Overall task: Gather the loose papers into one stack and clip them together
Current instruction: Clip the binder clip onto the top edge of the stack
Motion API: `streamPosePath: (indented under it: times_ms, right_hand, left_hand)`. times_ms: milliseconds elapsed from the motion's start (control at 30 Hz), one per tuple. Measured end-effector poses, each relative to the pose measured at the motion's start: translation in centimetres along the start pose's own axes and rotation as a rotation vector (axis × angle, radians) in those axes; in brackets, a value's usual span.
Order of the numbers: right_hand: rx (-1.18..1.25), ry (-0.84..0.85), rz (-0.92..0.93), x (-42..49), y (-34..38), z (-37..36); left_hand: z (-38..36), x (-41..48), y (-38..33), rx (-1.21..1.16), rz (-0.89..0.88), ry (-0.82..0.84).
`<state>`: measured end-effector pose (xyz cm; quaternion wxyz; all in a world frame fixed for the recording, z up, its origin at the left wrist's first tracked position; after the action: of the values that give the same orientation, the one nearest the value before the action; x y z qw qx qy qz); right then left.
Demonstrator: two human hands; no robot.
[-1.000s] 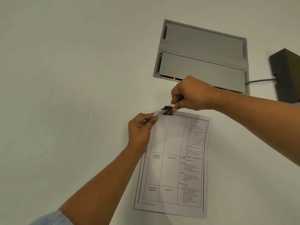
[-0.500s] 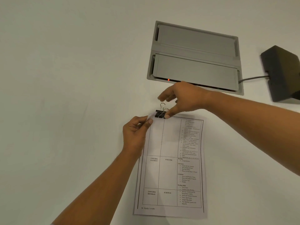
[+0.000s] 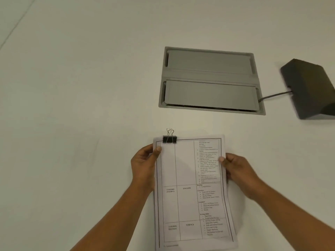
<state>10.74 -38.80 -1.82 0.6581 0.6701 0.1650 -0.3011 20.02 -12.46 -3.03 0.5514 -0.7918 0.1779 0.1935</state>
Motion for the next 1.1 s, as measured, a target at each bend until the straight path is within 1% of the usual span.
streamPosePath:
  times_ms: [67, 133, 333, 400, 500, 533, 600, 667, 800, 867, 967, 1033, 1100]
  right_hand:
    - [0.027, -0.132, 0.048, -0.1, -0.9, -0.2]
    - [0.048, -0.211, 0.075, 0.4, -0.3, -0.5]
    - [-0.089, -0.287, 0.175, 4.3, 5.0, -0.5]
    - [-0.218, -0.308, 0.19, 5.3, 5.7, -0.1]
    - [-0.571, -0.371, 0.235, 4.9, 5.5, 0.0]
    - [-0.637, -0.405, 0.244, 4.5, 5.0, 0.1]
    - [-0.67, -0.445, 0.238, 3.3, 3.9, 0.0]
    - [-0.665, -0.43, 0.227, 2.5, 2.9, -0.2]
    - [-0.684, -0.422, 0.224, 1.9, 2.1, -0.6]
    - [-0.705, -0.415, 0.236, 1.8, 2.3, -0.8]
    - [-0.923, -0.419, 0.351, 1.2, 2.6, -1.8]
    - [-1.067, -0.345, 0.38, 0.9, 1.8, -2.7]
    - [-1.165, -0.243, 0.374, 1.1, 0.2, -3.4]
  left_hand:
    - [-0.3, 0.1, -0.2, 0.054, 0.035, 0.015]
    - [-1.0, 0.5, -0.6, 0.17, 0.05, 0.052]
    - [-3.9, 3.0, -4.1, 0.469, -0.064, 0.137]
    - [-4.4, 3.9, -4.5, 0.559, -0.069, 0.148]
    - [-3.9, 4.4, -4.3, 0.705, -0.111, 0.14]
    - [-3.5, 4.2, -4.1, 0.796, -0.142, 0.133]
    - [-2.9, 3.3, -3.3, 1.013, -0.216, 0.117]
    - [-2.5, 2.2, -2.1, 1.146, -0.251, 0.127]
    - [-2.6, 2.3, -0.6, 1.296, -0.284, 0.194]
    - [-3.1, 2.7, -0.6, 1.408, -0.311, 0.235]
    - [-3.2, 2.6, -0.3, 1.567, -0.326, 0.257]
    - [-2.9, 1.6, 0.0, 1.653, -0.375, 0.261]
    - [-2.2, 0.5, 0.9, 1.708, -0.412, 0.315]
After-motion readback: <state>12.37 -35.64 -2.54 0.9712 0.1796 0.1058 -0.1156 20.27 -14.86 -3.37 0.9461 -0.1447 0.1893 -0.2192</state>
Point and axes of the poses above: each hand's wrist, its own x-axis towards the middle knuckle, its own z-axis out of the back of the hand, y = z × x, the point moved 4 cm from there along x, towards the middle knuckle, and after that the axes turned 5 degrees about y, right-handed, at the moved point
